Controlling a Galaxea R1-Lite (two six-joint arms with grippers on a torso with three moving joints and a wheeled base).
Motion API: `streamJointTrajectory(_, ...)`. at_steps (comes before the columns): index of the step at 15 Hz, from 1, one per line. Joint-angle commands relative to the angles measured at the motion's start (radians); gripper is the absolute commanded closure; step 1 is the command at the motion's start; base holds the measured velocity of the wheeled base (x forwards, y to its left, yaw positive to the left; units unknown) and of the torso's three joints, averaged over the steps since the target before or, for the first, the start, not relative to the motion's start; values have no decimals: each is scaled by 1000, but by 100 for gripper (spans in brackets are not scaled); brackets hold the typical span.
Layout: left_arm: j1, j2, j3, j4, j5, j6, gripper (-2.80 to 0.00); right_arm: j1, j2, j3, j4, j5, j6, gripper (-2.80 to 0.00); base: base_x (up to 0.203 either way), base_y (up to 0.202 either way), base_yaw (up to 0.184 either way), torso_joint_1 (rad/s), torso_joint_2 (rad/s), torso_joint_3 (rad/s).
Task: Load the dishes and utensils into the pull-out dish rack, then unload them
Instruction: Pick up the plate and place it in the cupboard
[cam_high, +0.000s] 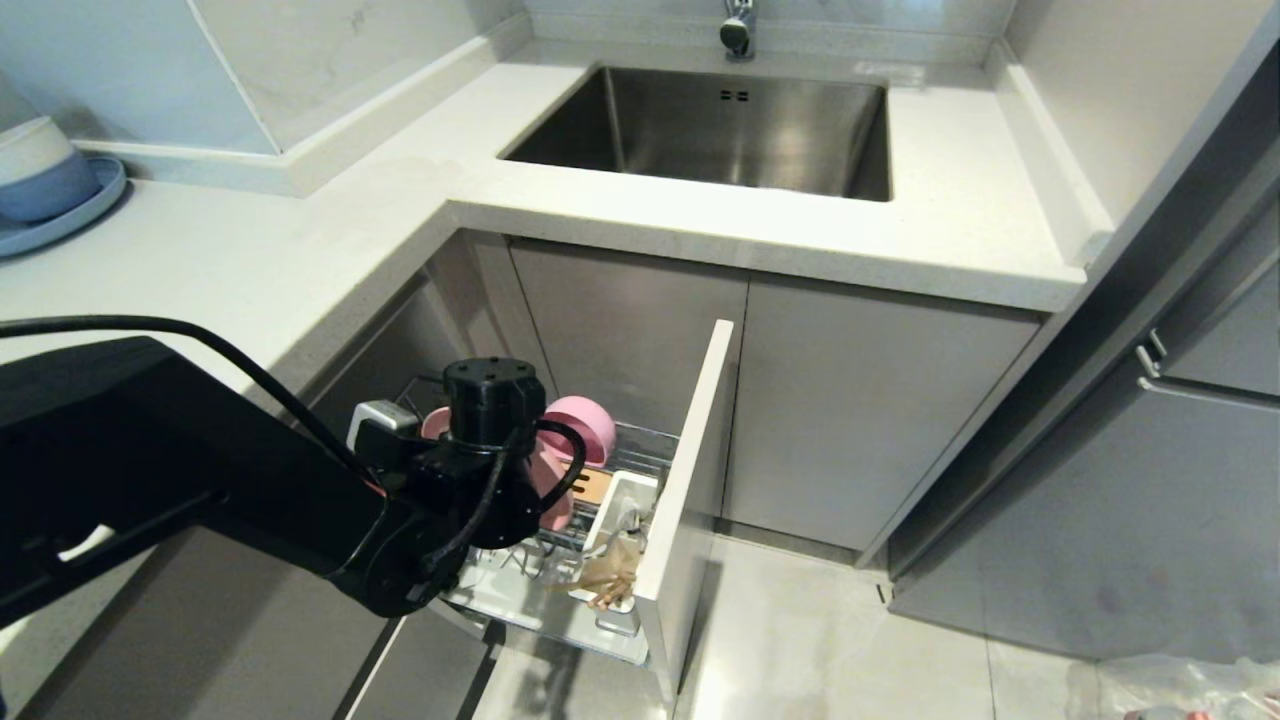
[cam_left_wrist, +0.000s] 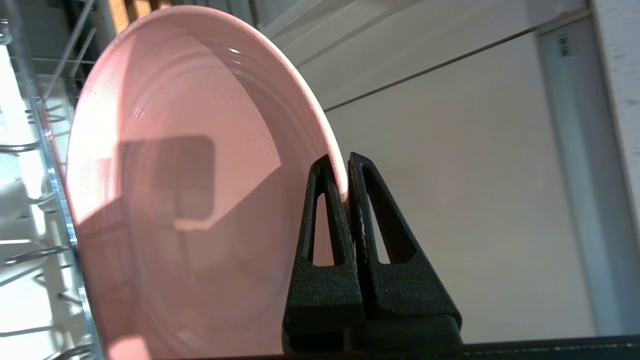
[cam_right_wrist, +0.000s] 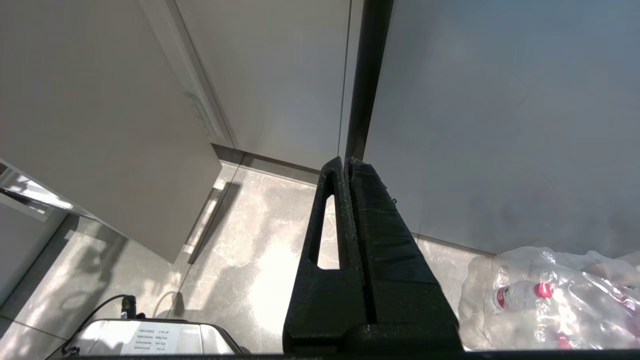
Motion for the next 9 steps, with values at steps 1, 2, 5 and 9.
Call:
streamJointTrajectory(1,2,12,-1,-3,5,-7,0,0,0,0,0,-1,-1,0,0,0,0,0,0,0)
streamJointTrajectory(2,2,15,-2,-2,5,-7,0,0,0,0,0,0,0,0,0,0,0,0,0,0)
streamJointTrajectory(5,3,43,-3,-2,5,-7,0,0,0,0,0,0,-1,0,0,0,0,0,0,0)
streamJointTrajectory(9,10,72,-3,0,4,-9,0,0,0,0,0,-1,-1,0,0,0,0,0,0,0)
